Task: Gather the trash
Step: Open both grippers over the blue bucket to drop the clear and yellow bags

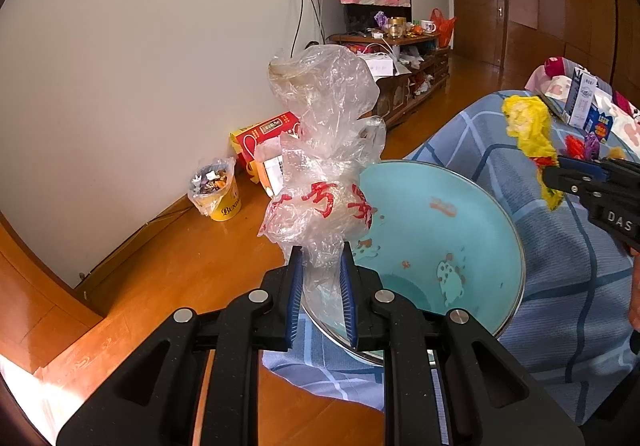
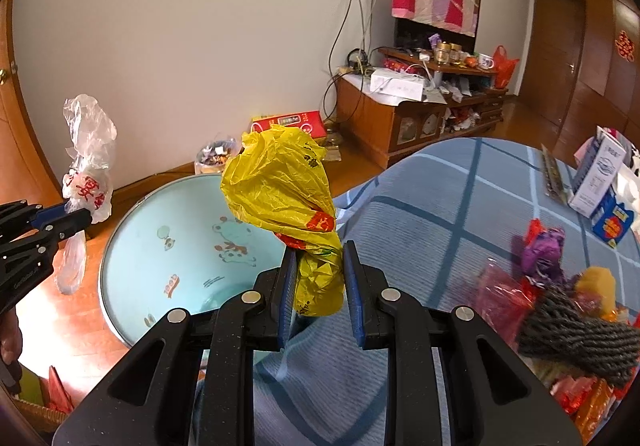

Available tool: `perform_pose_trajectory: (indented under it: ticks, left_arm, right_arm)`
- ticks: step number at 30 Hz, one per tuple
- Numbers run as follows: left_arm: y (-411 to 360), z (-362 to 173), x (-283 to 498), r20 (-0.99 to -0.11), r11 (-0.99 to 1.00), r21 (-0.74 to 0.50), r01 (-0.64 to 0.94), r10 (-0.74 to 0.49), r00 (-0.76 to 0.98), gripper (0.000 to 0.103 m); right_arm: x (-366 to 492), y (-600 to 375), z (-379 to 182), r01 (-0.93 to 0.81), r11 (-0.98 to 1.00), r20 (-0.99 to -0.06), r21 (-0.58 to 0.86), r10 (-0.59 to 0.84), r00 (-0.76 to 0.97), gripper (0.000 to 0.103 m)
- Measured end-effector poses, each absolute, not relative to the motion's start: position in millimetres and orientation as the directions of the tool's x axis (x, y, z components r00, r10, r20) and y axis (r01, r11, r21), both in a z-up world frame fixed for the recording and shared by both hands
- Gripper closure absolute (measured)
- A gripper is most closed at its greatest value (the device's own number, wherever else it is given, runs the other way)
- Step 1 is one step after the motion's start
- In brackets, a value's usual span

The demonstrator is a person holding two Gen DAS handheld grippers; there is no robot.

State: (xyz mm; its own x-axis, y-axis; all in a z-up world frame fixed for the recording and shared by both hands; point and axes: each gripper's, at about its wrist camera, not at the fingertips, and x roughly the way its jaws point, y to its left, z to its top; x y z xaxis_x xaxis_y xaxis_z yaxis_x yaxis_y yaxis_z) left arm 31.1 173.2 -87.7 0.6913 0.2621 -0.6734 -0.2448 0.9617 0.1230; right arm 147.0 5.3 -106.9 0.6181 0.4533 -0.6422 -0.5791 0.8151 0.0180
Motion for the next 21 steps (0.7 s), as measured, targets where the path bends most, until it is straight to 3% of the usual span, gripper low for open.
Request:
perform_pose_trajectory:
  ticks: [21]
  left_arm:
    - [176, -91, 33, -0.685, 0.973, 0.098, -0.211, 0.22, 0.695, 0.081]
  right_arm:
    - [149, 26, -118, -0.618, 0.786, -0.67, 0.011, 0.465, 0.579, 0.078]
